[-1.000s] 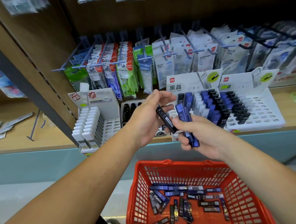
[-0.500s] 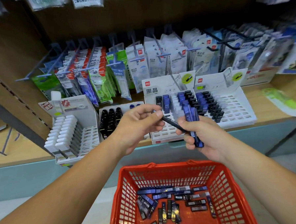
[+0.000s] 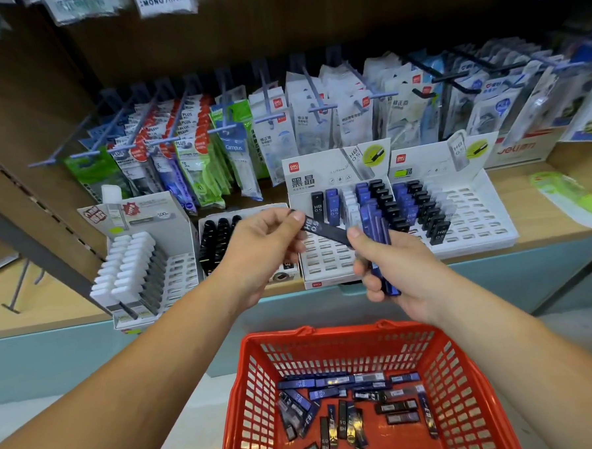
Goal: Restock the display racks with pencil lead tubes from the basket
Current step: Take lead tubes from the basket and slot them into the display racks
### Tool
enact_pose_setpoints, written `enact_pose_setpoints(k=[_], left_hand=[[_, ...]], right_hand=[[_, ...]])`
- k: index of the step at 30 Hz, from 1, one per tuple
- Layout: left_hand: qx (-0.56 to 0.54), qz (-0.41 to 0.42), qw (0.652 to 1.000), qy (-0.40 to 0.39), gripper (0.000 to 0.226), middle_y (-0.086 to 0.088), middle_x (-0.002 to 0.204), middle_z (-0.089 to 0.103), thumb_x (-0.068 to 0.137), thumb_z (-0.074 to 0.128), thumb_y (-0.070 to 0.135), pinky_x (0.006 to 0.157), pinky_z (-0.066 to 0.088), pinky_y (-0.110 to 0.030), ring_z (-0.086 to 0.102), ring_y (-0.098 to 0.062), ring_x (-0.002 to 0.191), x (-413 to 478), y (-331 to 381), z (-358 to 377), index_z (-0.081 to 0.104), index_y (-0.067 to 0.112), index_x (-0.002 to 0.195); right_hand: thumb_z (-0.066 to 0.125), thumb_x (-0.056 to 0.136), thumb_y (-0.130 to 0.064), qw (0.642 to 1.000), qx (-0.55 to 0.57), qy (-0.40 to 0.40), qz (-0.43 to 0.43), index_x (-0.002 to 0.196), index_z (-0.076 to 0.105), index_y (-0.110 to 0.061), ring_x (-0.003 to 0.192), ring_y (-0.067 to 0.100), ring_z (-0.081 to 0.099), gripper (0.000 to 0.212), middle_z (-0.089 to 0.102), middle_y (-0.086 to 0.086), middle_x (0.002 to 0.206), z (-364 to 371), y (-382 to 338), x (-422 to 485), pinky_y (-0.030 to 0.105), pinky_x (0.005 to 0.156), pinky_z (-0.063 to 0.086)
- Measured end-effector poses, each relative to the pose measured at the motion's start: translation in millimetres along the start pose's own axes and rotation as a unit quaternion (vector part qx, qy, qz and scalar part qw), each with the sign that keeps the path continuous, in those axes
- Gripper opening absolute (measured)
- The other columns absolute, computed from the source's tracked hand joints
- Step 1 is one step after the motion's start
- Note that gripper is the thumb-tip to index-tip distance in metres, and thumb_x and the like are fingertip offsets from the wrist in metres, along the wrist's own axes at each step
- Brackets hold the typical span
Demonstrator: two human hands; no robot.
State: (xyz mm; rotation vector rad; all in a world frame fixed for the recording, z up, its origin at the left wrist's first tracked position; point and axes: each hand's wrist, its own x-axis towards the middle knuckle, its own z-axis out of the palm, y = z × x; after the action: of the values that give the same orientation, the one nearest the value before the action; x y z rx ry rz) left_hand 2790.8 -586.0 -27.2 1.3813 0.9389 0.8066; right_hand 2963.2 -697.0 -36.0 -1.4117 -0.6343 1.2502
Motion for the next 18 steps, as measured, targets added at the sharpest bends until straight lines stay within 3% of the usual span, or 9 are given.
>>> enact_pose_setpoints(k=[4,8,13,18], left_hand=[[0.184,0.111,0.972,0.095,0.014,-0.004,0.08,0.075,0.099,0.068,0.016,0.066,0.055,-0.024,0.061,-0.007,0.068,15,12,-17,0.077,0.025,0.093],[0.344,0.187,0.918,0.067,0.018,0.012,0.089,0.071,0.095,0.073,0.014,0.078,0.051,-0.012,0.064,0.004,0.079,41,18,-7,0.075,0.02,0.112],[0.49,0.211,0.845,0.034,0.012,0.005,0.092,0.074,0.093,0.073,0.02,0.078,0.058,-0.038,0.067,-0.016,0.088,76,9,14,0.074,0.023,0.104],[0.481,0.204,0.852,0.025,0.013,0.003,0.093,0.076,0.092,0.073,0.016,0.082,0.058,-0.039,0.069,-0.018,0.088,90,2,15,0.078,0.021,0.103]], right_hand=[[0.063,0.098,-0.051,0.999,-0.032,0.007,0.014,0.103,0.063,-0.013,0.048,0.018,0.04,0.039,0.049,0.003,0.063,-2,-4,4,0.028,0.045,0.033],[0.049,0.107,-0.034,0.996,0.064,-0.035,0.047,0.108,0.056,-0.014,0.048,0.02,0.042,0.022,0.053,0.006,0.066,1,-11,12,0.029,0.045,0.032],[0.05,0.108,-0.028,0.999,0.053,-0.003,0.012,0.111,0.057,-0.008,0.047,0.022,0.048,0.021,0.062,0.01,0.07,-1,-8,16,0.029,0.041,0.038],[0.051,0.108,-0.031,0.997,0.076,0.002,0.005,0.117,0.06,-0.007,0.048,0.024,0.051,0.027,0.065,0.01,0.072,-12,-8,16,0.028,0.041,0.039]])
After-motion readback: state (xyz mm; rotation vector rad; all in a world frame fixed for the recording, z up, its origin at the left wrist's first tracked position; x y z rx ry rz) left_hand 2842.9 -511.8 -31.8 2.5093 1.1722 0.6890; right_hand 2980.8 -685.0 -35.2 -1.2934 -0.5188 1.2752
